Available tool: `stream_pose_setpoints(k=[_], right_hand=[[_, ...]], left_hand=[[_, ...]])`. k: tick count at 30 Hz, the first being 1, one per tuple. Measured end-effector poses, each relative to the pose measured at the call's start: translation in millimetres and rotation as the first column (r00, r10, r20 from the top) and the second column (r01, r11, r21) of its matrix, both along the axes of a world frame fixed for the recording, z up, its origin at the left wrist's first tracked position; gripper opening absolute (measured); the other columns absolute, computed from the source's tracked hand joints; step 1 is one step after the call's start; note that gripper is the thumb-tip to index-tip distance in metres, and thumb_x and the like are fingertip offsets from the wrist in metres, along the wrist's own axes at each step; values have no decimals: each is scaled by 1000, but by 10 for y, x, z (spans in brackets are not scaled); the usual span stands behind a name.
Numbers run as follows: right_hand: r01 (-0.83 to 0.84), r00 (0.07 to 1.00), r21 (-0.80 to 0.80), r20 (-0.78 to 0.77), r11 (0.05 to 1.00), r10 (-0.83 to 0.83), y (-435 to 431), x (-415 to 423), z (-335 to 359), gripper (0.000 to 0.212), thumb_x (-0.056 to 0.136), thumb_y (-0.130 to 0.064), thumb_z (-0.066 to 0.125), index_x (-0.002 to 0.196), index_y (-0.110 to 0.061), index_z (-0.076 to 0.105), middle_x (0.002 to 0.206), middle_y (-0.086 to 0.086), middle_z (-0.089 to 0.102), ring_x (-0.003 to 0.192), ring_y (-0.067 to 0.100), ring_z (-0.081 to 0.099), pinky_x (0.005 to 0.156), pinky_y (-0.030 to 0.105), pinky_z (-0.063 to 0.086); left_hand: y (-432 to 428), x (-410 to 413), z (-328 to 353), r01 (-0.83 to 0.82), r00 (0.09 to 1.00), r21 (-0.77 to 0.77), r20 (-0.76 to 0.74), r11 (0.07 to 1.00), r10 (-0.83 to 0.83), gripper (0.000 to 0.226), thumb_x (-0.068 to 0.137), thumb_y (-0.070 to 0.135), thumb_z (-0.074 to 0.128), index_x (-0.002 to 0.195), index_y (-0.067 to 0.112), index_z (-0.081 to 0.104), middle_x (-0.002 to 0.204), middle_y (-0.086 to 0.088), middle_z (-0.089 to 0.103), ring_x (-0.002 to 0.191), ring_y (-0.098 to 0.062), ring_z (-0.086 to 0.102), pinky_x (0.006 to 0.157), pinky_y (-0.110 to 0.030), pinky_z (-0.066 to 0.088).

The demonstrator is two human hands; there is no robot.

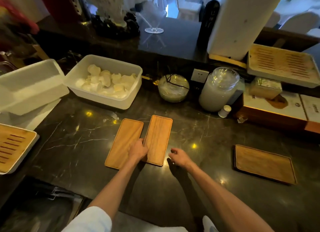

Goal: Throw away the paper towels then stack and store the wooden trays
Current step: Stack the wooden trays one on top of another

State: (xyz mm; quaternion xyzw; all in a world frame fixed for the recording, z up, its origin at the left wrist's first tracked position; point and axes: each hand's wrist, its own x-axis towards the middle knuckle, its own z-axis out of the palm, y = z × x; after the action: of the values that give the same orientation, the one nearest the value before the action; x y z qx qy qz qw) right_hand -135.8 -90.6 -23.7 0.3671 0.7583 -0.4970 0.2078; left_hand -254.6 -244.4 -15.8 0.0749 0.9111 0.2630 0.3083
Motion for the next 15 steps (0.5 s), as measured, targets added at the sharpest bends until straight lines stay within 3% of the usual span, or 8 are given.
stream_pose_setpoints(k=[3,7,11,13,15], right_hand=[[175,985,-249,37,953,-171,-85,-81,-32,37,96,-8,48,129,8,46,86,11,58,64,12,50,60,24,42],[326,942,-321,38,889,-332,-72,-132,-65,11,96,-12,54,104,-10,61,71,3,54,55,7,49,51,18,44],[411,892,-477,35,777,-451,90,9,-41,21,94,-19,59,111,-6,60,87,8,62,71,14,58,60,23,48],[444,825,-602,-13,663,-565,224,147,-4,21,94,-20,60,112,-9,60,96,9,67,86,20,64,74,29,52],[473,754,-642,-59,604,-654,423,330,42,25,93,-22,61,116,-12,59,104,8,69,96,22,66,82,34,53]], left_hand=[[27,-44,-59,-28,996,-11,84,1000,29,30,89,16,57,116,3,59,115,-17,64,109,-32,60,97,-45,49],[112,-102,-49,-152,967,135,227,979,119,22,84,1,58,106,0,57,101,-16,62,98,-27,60,87,-38,50],[221,-122,74,-52,966,282,258,958,-23,23,88,-4,55,101,15,54,83,2,49,80,-10,48,68,-19,41],[276,-121,132,34,966,319,232,947,-113,28,89,-3,53,106,18,58,93,0,52,86,-8,49,69,-17,39],[340,-117,184,138,949,331,225,934,-220,37,91,2,53,125,15,57,109,1,54,100,-9,49,76,-20,39]])
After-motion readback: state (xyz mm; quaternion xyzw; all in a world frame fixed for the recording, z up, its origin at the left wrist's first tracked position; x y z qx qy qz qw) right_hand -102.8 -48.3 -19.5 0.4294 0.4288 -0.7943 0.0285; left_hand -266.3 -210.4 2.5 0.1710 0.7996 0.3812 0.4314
